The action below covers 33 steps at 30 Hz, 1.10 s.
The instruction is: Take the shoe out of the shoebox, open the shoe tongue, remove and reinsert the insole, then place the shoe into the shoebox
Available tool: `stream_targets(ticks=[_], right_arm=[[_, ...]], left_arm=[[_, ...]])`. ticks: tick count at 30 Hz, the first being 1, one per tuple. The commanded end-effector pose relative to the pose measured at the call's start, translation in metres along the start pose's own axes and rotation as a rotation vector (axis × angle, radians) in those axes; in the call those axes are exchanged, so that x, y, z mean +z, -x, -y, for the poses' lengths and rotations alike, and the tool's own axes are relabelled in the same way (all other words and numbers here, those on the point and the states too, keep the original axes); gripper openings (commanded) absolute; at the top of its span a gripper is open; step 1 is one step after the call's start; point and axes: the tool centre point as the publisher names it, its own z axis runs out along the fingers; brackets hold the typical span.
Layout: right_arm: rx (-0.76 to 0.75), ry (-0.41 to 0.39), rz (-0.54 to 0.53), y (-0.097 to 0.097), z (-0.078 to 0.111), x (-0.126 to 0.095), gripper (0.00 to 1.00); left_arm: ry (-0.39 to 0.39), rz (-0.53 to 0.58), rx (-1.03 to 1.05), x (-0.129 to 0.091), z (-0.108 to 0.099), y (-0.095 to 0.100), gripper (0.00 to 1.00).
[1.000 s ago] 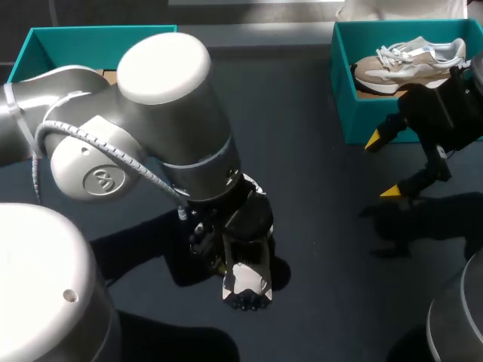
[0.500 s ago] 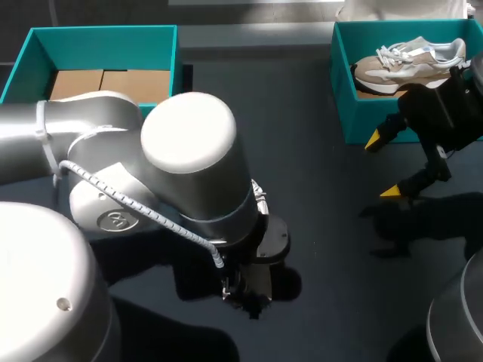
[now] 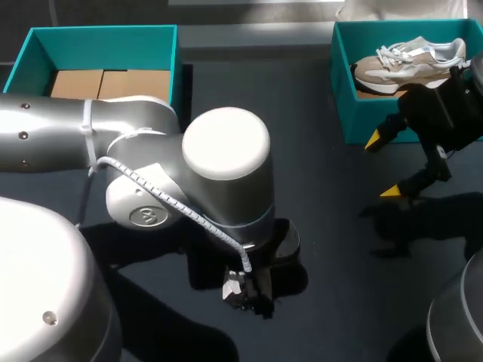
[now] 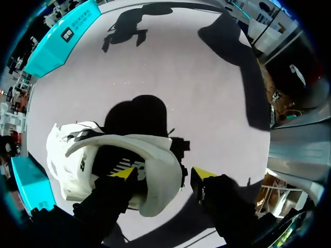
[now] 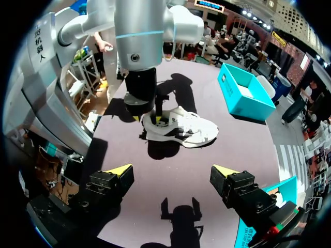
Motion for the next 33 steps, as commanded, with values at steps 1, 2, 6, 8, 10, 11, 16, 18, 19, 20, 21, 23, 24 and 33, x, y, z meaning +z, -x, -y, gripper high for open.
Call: stream_targets(ticks=[1, 2, 6, 8, 10, 11, 16, 18, 19, 20, 21, 23, 24, 33], right_arm=[[0.001, -0.003, -0.002, 0.001, 0.000, 0.001, 1.00], [0.001, -0.003, -0.002, 0.001, 0.000, 0.001, 1.00], [0.001, -0.003, -0.002, 0.001, 0.000, 0.001, 1.00], [0.001, -0.003, -0.002, 0.001, 0.000, 0.001, 1.00], [0.001, -0.003, -0.002, 0.001, 0.000, 0.001, 1.00], [0.001, -0.003, -0.002, 0.001, 0.000, 0.001, 1.00], [0.001, -0.003, -0.002, 0.001, 0.000, 0.001, 1.00], [0.001, -0.003, -0.002, 0.001, 0.000, 0.001, 1.00], [0.001, -0.003, -0.002, 0.001, 0.000, 0.001, 1.00], [0.001, -0.003, -0.002, 0.001, 0.000, 0.001, 1.00], [0.001, -0.003, -0.002, 0.001, 0.000, 0.001, 1.00], [0.001, -0.003, -0.002, 0.001, 0.000, 0.001, 1.00], [0.001, -0.003, -0.002, 0.001, 0.000, 0.001, 1.00], [0.001, -0.003, -0.002, 0.001, 0.000, 0.001, 1.00]], left_arm=[[0.033, -0.009, 0.006, 0.014, 0.003, -0.002, 0.68], [0.029, -0.021, 0.015, 0.016, 0.002, -0.003, 0.70], [0.020, -0.045, 0.060, 0.018, -0.002, -0.006, 0.87], [0.025, -0.043, 0.068, 0.018, -0.003, -0.007, 0.93], [0.027, -0.044, 0.078, 0.018, -0.004, -0.008, 0.93], [0.029, -0.042, 0.082, 0.019, -0.005, -0.009, 0.93], [0.038, -0.042, 0.106, 0.023, -0.007, -0.009, 0.79], [0.041, -0.043, 0.116, 0.026, -0.008, -0.009, 0.50], [0.049, -0.046, 0.119, 0.027, -0.008, -0.008, 0.46], [0.053, -0.051, 0.129, 0.028, -0.008, -0.008, 0.37], [0.053, -0.055, 0.132, 0.028, -0.009, -0.008, 0.25], [0.059, -0.075, 0.141, 0.028, -0.012, -0.008, 0.07], [0.062, -0.092, 0.147, 0.027, -0.013, -0.008, 0.00], [0.072, -0.243, 0.219, -0.014, -0.029, -0.002, 0.00]])
